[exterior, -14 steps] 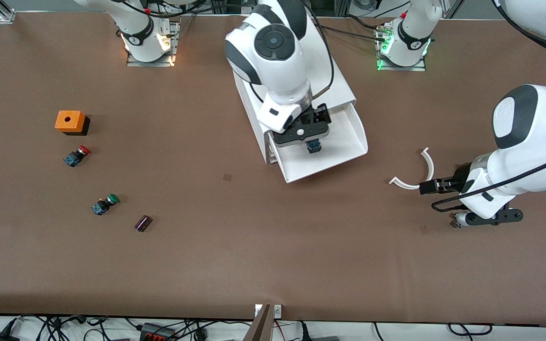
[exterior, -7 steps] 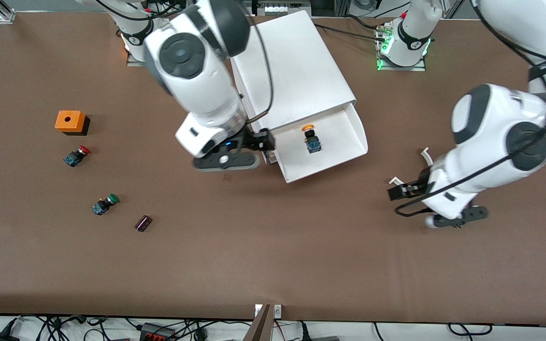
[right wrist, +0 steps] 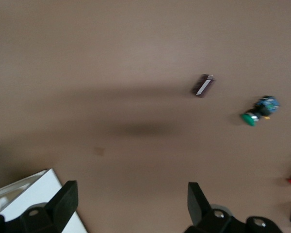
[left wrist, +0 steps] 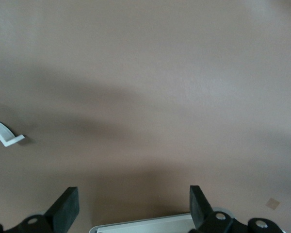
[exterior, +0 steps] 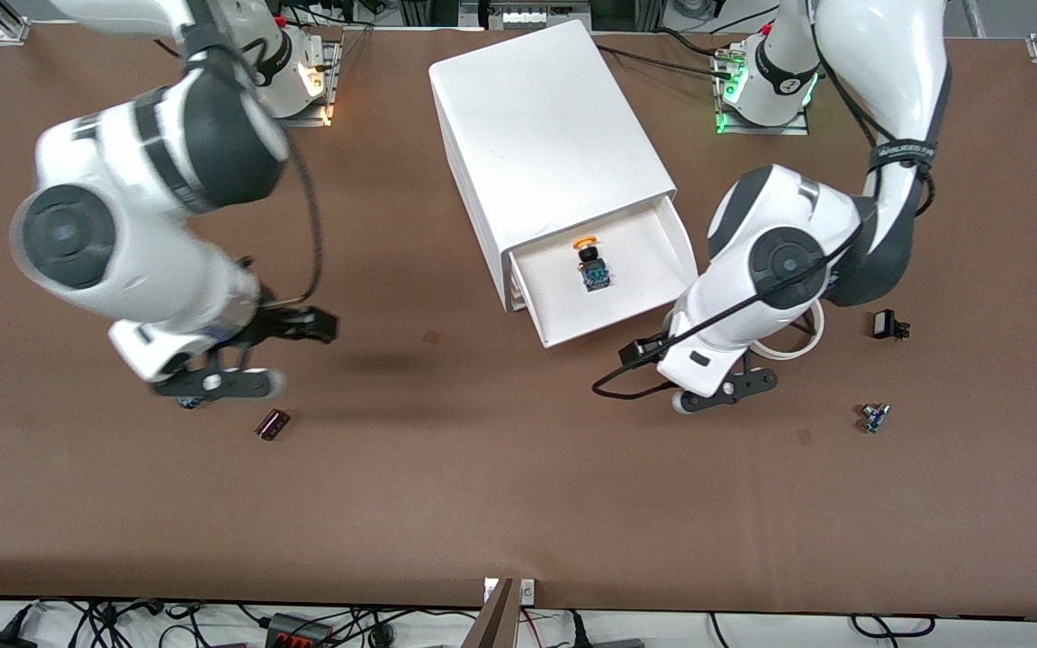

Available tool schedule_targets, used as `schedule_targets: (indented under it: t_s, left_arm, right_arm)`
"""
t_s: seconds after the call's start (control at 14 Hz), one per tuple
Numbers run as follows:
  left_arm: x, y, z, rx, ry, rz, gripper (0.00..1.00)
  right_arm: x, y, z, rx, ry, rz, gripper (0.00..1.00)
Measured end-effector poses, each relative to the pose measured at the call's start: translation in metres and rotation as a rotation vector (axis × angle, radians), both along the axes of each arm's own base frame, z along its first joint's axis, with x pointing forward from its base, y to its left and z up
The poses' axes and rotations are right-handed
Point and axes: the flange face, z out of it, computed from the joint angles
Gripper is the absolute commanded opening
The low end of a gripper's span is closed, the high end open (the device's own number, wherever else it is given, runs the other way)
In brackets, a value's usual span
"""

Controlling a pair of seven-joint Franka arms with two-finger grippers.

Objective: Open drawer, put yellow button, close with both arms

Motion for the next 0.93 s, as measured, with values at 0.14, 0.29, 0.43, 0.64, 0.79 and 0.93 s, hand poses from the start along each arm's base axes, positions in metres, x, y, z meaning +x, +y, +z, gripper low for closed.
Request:
schedule_targets:
  t_s: [0.14, 0.29, 0.43, 0.64, 0.79, 0.93]
  left_arm:
    - [-0.007, -0.013, -0.017, 0.011, 0.026, -0.013, 1.0]
    - [-0.016, -0.021, -0.03, 0.023, 0.054, -0.008, 1.0]
    - [-0.025, -0.027, -0.035, 0.028, 0.073, 0.008, 1.0]
    - [-0.04, -0.035, -0.03, 0.033, 0.088, 0.043, 1.0]
    - [-0.053, -0.044, -0.031, 0.039, 0.108, 0.074, 1.0]
    - [-0.068, -0.053, -0.034, 0.047, 0.129, 0.082, 1.0]
  right_arm:
    - [0.008, -0.038, 0.001, -0.001, 0.007, -0.046, 1.0]
    - [0.013, -0.065, 0.003, -0.001, 0.011, -0.085, 1.0]
    - [0.015, -0.087, 0.008, 0.001, 0.006, -0.107, 1.0]
    - [0.015, -0.113, 0.018, 0.002, -0.006, -0.14, 1.0]
    - [0.011, -0.138, 0.025, 0.008, -0.017, -0.151, 1.0]
    - [0.003, -0.168, 0.037, 0.02, -0.049, -0.119, 1.0]
